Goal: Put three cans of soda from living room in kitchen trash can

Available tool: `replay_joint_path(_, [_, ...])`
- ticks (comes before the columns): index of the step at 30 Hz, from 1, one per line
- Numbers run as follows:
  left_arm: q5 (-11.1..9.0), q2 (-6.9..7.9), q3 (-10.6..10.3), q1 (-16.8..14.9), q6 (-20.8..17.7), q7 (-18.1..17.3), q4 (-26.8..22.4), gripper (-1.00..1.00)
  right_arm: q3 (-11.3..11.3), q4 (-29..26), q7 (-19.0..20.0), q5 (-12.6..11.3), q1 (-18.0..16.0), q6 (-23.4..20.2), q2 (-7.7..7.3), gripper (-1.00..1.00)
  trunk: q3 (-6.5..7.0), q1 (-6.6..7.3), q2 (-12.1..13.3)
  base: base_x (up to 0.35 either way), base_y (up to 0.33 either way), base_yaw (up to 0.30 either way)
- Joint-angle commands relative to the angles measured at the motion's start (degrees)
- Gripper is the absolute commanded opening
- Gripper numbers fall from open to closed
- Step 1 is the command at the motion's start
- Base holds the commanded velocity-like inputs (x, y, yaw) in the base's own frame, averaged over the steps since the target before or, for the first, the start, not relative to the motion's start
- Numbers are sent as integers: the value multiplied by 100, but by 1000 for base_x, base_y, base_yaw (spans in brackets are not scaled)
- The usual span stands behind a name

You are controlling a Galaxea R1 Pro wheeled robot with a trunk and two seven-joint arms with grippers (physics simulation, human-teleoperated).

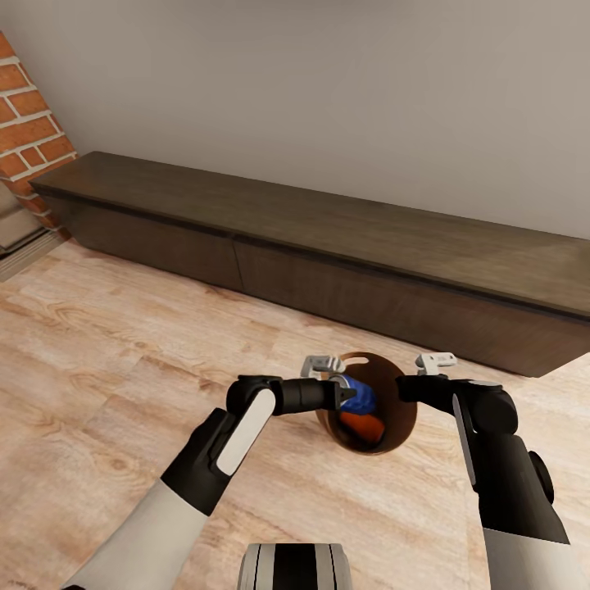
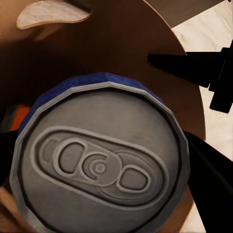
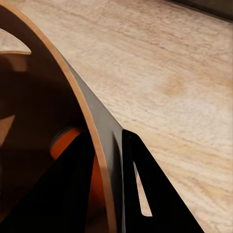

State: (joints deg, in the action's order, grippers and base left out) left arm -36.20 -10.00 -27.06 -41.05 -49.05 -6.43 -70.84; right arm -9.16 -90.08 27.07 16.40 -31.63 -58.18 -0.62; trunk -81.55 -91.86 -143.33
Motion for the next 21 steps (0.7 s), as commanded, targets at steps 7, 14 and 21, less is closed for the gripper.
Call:
replay_joint_path(7, [-4, 0, -27, 0, 0, 45, 0, -100, 2, -1, 4, -102, -1, -18, 0, -100, 0, 1, 0, 0, 0, 0])
replay_joint_path(14, [-9, 0, -27, 0, 0, 141, 7, -100, 2, -1, 8, -101, -1, -18, 0, -100, 0, 1, 0, 0, 0, 0])
replay_joint_path(21, [-10, 0, -79, -6, 14, 303, 104, -100, 2, -1, 8, -102, -1, -18, 0, -100, 0, 1, 0, 0, 0, 0])
